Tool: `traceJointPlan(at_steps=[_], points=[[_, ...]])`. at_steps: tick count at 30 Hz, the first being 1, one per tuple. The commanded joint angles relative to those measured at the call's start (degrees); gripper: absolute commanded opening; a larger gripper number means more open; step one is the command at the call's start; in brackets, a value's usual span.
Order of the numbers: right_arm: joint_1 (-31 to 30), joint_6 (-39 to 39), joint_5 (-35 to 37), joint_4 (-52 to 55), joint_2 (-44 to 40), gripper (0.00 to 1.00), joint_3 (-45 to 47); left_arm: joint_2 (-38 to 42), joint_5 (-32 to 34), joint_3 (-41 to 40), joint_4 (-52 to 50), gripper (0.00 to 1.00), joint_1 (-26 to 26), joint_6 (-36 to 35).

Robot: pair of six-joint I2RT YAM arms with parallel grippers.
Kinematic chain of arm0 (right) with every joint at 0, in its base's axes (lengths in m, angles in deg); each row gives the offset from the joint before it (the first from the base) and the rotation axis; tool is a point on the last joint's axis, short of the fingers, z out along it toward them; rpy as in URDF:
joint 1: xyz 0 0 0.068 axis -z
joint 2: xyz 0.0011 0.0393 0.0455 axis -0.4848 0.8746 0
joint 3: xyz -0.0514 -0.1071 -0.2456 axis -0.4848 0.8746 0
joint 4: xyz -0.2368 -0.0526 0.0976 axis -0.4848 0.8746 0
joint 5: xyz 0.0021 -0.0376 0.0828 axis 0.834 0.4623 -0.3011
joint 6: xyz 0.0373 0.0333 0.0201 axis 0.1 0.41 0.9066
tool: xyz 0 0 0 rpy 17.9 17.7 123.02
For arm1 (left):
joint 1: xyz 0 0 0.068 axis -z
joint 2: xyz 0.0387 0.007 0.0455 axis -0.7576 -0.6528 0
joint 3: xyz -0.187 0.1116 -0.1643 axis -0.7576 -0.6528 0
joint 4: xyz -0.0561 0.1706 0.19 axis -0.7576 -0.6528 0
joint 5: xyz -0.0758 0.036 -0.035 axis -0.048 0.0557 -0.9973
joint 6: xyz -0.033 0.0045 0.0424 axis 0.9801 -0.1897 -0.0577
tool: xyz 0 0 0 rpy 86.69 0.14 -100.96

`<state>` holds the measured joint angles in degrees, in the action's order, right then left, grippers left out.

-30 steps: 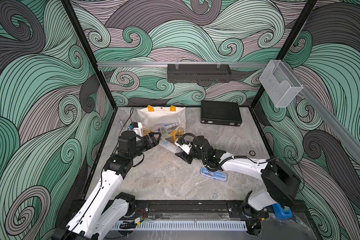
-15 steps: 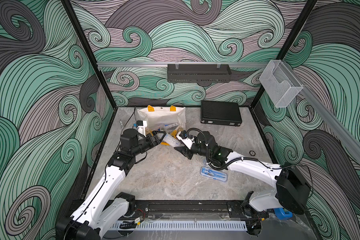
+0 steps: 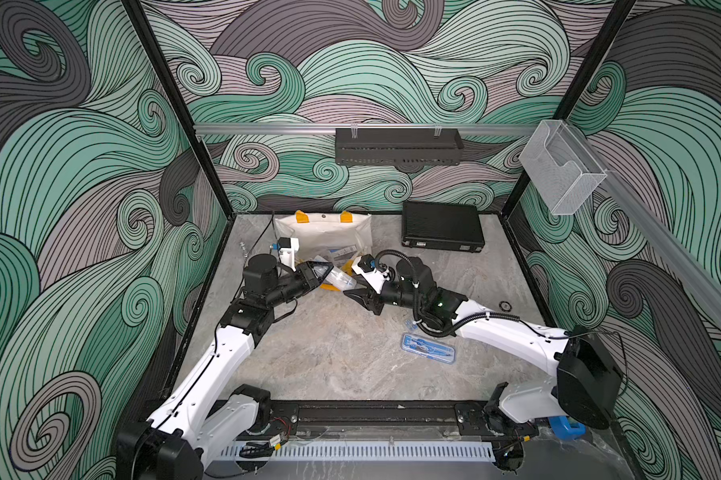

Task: Put the compass set into the canvas bag
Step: Place the compass set in the canvas bag.

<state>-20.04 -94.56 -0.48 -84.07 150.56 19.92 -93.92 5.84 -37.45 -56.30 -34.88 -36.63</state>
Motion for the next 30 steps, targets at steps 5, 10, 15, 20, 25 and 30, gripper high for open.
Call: traceJointPlan(at_steps=[5,10,15,20,25,30], points=[[0.2,0.6,-2.1,-1.5,-0.3,0.35,-2.4,-0.2,0.5,1.0,0.1,0.15,-0.3,-1.0],[0.2,0.8,3.0,1.8,-0.9,0.78,-2.9,-0.4,2.8,1.3,-0.6,0.10,-0.3,-1.8],[0.6,0.0,13.6,6.7,-3.8,1.00,-2.5,-1.2,8.5,3.2,-1.6,0.09,-0.4,-4.4],[4.4,5.3,20.4,15.1,-6.7,1.00,-2.9,-6.4,12.8,11.1,-6.4,0.10,-0.4,-11.1],[7.7,5.7,27.2,28.2,-6.3,1.00,-6.4,-16.1,16.0,21.0,-12.2,0.11,-0.2,-17.5],[9.6,5.0,32.7,32.2,-6.3,1.00,-4.5,-28.0,23.0,31.2,-20.1,0.10,0.4,-22.8]])
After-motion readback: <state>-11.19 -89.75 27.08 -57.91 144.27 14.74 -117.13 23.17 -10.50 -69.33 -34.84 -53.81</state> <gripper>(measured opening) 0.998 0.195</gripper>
